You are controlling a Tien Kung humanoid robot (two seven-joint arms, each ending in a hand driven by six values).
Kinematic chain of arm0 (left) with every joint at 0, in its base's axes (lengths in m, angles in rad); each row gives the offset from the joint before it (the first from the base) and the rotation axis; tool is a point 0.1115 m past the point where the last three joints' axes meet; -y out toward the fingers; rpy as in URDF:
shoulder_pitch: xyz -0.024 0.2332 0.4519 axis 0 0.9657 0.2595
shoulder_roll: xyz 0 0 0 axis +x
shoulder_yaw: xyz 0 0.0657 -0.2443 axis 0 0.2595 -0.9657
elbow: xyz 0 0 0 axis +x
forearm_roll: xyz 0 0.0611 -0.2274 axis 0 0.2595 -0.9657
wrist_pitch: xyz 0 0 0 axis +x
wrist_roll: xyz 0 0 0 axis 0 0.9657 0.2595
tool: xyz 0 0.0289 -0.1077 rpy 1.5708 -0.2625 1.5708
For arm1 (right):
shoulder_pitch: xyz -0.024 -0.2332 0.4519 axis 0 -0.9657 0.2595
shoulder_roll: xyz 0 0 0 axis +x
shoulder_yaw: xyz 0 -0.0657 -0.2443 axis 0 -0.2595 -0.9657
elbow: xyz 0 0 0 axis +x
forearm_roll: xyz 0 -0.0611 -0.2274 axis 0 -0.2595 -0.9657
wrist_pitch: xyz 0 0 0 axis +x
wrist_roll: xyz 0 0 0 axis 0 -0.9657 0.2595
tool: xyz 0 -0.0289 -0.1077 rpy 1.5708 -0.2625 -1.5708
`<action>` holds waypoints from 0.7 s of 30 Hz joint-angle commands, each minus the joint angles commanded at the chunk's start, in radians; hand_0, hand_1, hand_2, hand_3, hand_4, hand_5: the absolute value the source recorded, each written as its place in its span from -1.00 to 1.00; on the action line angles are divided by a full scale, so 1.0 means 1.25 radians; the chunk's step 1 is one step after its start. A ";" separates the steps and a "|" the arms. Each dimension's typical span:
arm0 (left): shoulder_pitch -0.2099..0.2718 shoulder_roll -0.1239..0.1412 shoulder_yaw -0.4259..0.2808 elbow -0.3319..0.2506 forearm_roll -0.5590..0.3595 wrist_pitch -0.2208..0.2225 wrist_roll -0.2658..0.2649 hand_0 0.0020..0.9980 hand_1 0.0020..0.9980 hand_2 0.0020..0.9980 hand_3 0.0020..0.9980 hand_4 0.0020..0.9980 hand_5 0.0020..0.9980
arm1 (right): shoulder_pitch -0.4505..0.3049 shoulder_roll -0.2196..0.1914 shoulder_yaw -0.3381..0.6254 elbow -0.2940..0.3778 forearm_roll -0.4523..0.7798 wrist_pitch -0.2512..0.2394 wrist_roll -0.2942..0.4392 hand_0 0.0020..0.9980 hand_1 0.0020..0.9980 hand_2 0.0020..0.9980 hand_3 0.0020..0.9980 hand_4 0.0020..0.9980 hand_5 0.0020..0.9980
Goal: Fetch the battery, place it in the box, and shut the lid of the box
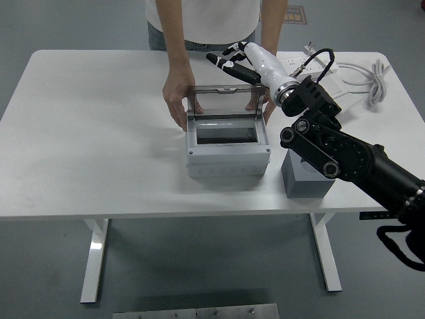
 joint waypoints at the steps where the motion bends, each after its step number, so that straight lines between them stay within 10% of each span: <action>1: 0.000 0.000 -0.001 0.000 0.001 0.000 0.000 0.18 0.33 0.21 0.14 0.07 -1.00 | -0.002 0.001 0.000 0.000 0.002 0.000 0.000 0.82 0.51 0.45 0.50 1.00 1.00; 21: -0.002 0.001 0.003 0.002 -0.005 0.002 -0.003 0.18 0.33 0.21 0.15 0.08 -1.00 | -0.048 -0.014 -0.056 0.011 0.012 0.011 -0.008 0.83 0.51 0.45 0.49 1.00 1.00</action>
